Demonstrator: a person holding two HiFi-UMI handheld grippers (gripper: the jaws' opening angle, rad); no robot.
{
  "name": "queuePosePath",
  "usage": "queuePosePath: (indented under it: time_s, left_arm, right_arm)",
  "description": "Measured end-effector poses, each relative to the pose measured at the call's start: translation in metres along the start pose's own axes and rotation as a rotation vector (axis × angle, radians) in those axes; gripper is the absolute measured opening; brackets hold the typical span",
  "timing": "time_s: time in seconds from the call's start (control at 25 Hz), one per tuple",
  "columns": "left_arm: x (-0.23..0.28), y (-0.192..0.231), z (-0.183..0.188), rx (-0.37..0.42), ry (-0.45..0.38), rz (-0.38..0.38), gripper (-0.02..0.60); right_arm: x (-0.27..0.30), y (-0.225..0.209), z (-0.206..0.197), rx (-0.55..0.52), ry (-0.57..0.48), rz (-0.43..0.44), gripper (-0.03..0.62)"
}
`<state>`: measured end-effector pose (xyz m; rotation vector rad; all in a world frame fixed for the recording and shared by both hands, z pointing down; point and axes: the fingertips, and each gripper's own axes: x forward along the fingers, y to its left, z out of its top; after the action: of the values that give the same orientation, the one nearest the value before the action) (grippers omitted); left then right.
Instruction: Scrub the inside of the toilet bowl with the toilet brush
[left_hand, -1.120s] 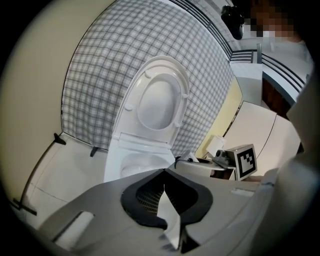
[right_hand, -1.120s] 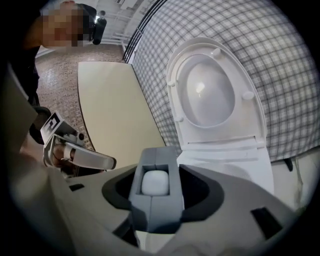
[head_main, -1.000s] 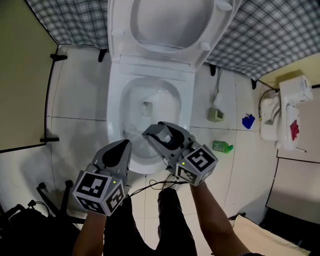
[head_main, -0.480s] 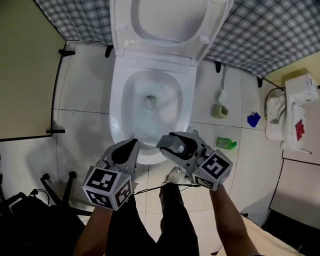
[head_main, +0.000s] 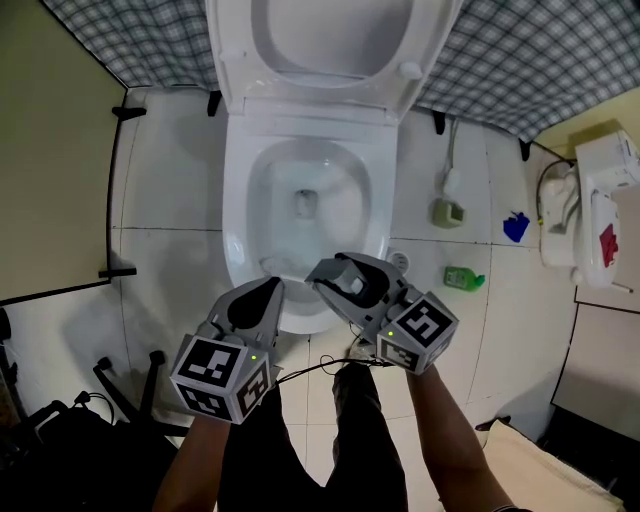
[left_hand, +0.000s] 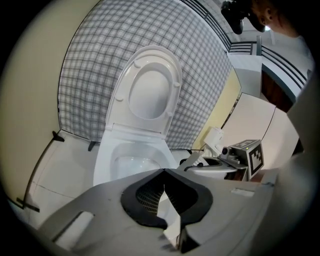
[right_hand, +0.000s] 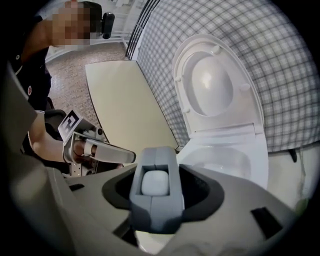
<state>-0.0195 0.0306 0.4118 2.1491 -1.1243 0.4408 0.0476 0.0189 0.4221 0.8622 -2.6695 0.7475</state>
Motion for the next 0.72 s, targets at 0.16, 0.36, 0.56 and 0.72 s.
queuePosePath:
  time_s: [0.16,0.36,0.56,0.72]
  left_arm:
    - [0.0,0.01,0.002,-0.004,0.007,0.0,-0.006]
    - [0.002,0.026,0.001,-0.005,0.019,-0.009,-0.006]
    - [0.007,0.04,0.006,-0.005,0.029,-0.009,-0.006]
    - [0.013,0.047,0.015,0.003,0.029,-0.018,-0.006]
  right_arm:
    - [0.017,-0.014,0.008,0.024,-0.07,-0.051,0.221]
    - [0.034,-0.033,0.027,0.009,-0.151,-0.13,0.221]
    - [0.048,-0.06,0.049,-0.009,-0.233,-0.211,0.221]
    - [0.055,-0.079,0.066,-0.04,-0.26,-0.249,0.221]
